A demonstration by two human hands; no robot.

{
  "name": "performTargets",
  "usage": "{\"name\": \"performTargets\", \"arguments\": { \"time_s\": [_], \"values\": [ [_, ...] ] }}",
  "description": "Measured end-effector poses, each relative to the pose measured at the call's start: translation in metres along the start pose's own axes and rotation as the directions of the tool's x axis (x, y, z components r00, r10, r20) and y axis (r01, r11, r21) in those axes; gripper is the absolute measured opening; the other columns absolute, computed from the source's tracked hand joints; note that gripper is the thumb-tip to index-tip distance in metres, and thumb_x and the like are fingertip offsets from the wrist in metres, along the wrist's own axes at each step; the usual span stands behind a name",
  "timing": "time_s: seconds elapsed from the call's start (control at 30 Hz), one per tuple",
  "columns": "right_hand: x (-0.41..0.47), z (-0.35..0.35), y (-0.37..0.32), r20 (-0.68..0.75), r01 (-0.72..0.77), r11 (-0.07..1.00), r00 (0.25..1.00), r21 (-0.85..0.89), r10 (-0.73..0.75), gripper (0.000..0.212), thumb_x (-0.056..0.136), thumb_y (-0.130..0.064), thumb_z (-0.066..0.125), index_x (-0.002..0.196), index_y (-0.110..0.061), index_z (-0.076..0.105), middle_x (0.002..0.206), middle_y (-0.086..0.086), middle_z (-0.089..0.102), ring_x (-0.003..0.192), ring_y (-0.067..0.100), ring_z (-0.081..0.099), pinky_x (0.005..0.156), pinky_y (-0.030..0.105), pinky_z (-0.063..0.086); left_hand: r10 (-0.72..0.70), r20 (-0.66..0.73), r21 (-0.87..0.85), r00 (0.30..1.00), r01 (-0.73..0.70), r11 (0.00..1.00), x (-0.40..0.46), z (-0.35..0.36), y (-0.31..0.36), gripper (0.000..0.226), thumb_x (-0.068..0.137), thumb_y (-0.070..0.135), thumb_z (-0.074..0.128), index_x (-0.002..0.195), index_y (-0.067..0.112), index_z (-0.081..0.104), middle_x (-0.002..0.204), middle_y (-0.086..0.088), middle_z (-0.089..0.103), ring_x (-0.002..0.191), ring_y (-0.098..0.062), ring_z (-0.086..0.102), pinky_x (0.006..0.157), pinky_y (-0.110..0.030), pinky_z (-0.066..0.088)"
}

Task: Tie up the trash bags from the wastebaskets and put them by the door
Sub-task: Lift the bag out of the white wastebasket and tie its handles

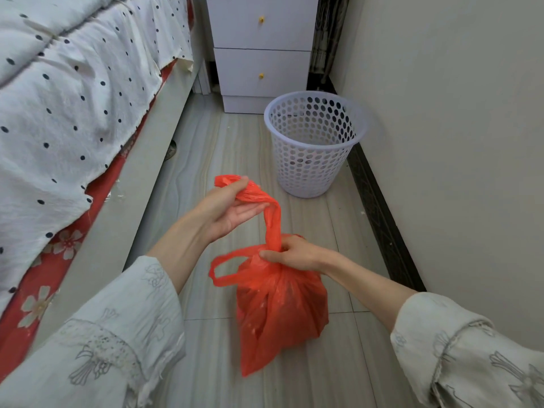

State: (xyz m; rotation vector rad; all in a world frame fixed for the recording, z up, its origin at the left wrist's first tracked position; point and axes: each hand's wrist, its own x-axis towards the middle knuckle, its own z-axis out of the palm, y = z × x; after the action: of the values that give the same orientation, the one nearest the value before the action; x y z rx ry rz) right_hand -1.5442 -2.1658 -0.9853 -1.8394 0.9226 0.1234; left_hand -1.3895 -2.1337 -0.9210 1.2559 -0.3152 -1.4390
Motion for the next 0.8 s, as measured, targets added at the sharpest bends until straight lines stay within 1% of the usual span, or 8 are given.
{"name": "performTargets", "arguments": {
  "time_s": [0.07,0.13,0.27,0.4,0.53,0.6,0.67,0.8],
  "values": [
    [-0.002,0.004,0.002,0.015,-0.051,0.998,0.999,0.039,0.051,0.030,0.094,-0.038,0.046,0.071,-0.022,0.056,0.072,-0.004,0.058,0.065,0.007,0.054,0.061,0.010,0.047,0.046,-0.002,0.137,0.999,-0.045,0.989,0.001,-0.004,-0.009,0.024,0.093,0.027,0.048,0.103,0.006,0.055,0.097,-0.012,0.065,0.081,-0.020,0.068,0.069,-0.030,0.059],
    [-0.005,0.005,0.002,0.038,-0.095,0.993,0.995,0.076,0.092,0.037,0.096,-0.040,0.040,0.065,-0.021,0.046,0.061,-0.003,0.042,0.052,0.008,0.037,0.046,0.015,0.032,0.123,-0.022,0.394,0.992,-0.105,0.913,0.001,-0.010,-0.020,0.035,0.093,0.030,0.047,0.121,0.009,0.046,0.113,-0.009,0.058,0.093,-0.020,0.061,0.077,-0.028,0.051],
    [-0.001,0.001,0.004,0.005,-0.161,0.969,0.987,0.185,0.163,0.042,0.095,-0.046,0.033,0.066,-0.018,0.044,0.054,-0.002,0.038,0.048,0.011,0.031,0.047,0.022,0.025,0.242,0.134,0.760,0.961,-0.256,0.597,-0.002,-0.016,-0.040,0.046,0.090,0.030,0.052,0.127,0.008,0.037,0.112,-0.005,0.053,0.087,-0.015,0.056,0.067,-0.013,0.045],
    [0.004,-0.003,0.008,-0.016,-0.198,0.932,0.977,0.303,0.212,0.042,0.094,-0.038,0.030,0.056,-0.020,0.035,0.037,-0.008,0.032,0.038,0.009,0.023,0.043,0.024,0.017,-0.043,0.334,0.913,0.942,-0.312,0.262,-0.007,-0.022,-0.058,0.048,0.080,0.029,0.066,0.115,0.015,0.036,0.101,0.003,0.052,0.083,-0.014,0.053,0.074,-0.024,0.041],
    [0.008,-0.007,0.009,-0.153,-0.180,0.932,0.960,0.314,0.236,0.035,0.091,-0.028,0.036,0.061,-0.015,0.048,0.035,-0.007,0.038,0.034,0.008,0.029,0.038,0.021,0.023,0.021,0.365,0.929,0.931,-0.363,-0.074,-0.006,-0.017,-0.063,0.027,0.096,0.028,0.040,0.107,0.005,0.048,0.107,-0.019,0.063,0.102,-0.033,0.057,0.082,-0.034,0.039],
    [0.010,-0.011,0.008,-0.175,-0.145,0.941,0.963,0.305,0.206,0.030,0.092,-0.021,0.035,0.074,-0.008,0.056,0.037,-0.004,0.040,0.032,0.007,0.031,0.034,0.018,0.024,0.046,0.387,0.921,0.921,-0.384,-0.060,-0.006,-0.011,-0.059,0.030,0.098,0.027,0.032,0.099,0.005,0.053,0.108,-0.018,0.064,0.105,-0.032,0.057,0.087,-0.035,0.040],
    [0.012,-0.016,0.010,-0.184,-0.134,0.951,0.964,0.277,0.189,0.034,0.093,-0.019,0.037,0.081,0.000,0.062,0.036,-0.004,0.045,0.032,0.008,0.037,0.032,0.018,0.029,0.032,0.401,0.916,0.915,-0.401,-0.025,-0.006,-0.008,-0.054,0.028,0.098,0.025,0.032,0.089,0.011,0.054,0.094,-0.009,0.064,0.095,-0.027,0.057,0.079,-0.028,0.036],
    [0.009,-0.023,0.014,-0.135,-0.136,0.918,0.971,0.372,0.199,0.037,0.097,-0.021,0.040,0.065,-0.008,0.053,0.033,-0.005,0.053,0.027,0.004,0.041,0.031,0.016,0.032,0.038,0.421,0.904,0.906,-0.423,0.058,-0.010,-0.003,-0.052,0.030,0.098,0.025,0.034,0.071,0.021,0.044,0.063,0.009,0.044,0.066,-0.014,0.044,0.060,-0.024,0.029]
  ]
}}
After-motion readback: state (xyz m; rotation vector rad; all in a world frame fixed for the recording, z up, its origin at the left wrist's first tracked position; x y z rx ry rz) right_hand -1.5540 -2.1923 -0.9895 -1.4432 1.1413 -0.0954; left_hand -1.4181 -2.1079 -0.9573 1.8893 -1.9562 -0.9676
